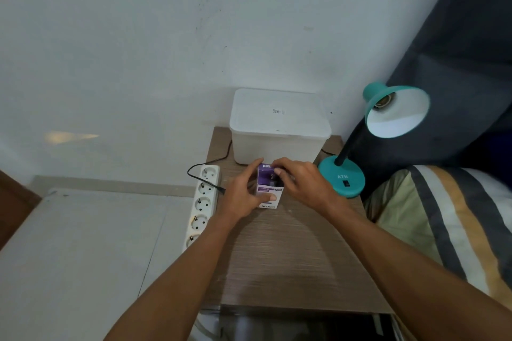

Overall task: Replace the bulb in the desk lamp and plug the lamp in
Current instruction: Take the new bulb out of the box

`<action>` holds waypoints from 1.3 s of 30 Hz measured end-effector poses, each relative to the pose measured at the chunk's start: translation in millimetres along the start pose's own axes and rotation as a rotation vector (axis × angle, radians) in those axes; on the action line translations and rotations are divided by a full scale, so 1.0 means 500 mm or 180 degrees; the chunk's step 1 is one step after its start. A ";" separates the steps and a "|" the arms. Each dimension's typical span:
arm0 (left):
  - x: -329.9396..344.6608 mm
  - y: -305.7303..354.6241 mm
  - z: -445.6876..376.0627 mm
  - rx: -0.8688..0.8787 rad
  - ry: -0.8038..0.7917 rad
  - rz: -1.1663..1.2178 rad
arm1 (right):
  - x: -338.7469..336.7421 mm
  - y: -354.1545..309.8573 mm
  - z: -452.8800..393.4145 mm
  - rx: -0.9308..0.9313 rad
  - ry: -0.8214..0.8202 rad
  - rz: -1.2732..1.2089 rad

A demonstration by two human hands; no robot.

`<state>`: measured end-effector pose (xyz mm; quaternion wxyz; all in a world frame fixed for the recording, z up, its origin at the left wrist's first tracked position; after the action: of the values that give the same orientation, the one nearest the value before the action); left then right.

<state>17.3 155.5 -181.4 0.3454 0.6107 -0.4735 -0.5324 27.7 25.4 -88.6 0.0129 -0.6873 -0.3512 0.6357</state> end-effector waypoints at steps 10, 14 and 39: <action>0.004 0.009 0.015 0.0144 0.0117 -0.0290 | -0.042 0.071 -0.019 0.1574 0.0876 -0.1316; -0.001 0.009 0.010 0.0187 0.0070 -0.0440 | -0.046 0.069 -0.015 0.1717 0.1146 -0.1212; 0.006 -0.008 0.001 0.0088 -0.0030 -0.0397 | 0.037 0.008 -0.020 0.0590 0.0093 0.0403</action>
<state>17.4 154.1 -186.0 0.3009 0.6413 -0.4434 -0.5492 37.4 36.1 -104.5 0.0413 -0.7132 -0.2465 0.6549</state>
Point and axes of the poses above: each hand's wrist, its own z-axis away from the middle knuckle, its own x-axis out of the palm, y = z × x, the point moved 10 cm from there along -z, towards the middle knuckle, and after that the axes turned 8 degrees about x, right-handed, at the moved point
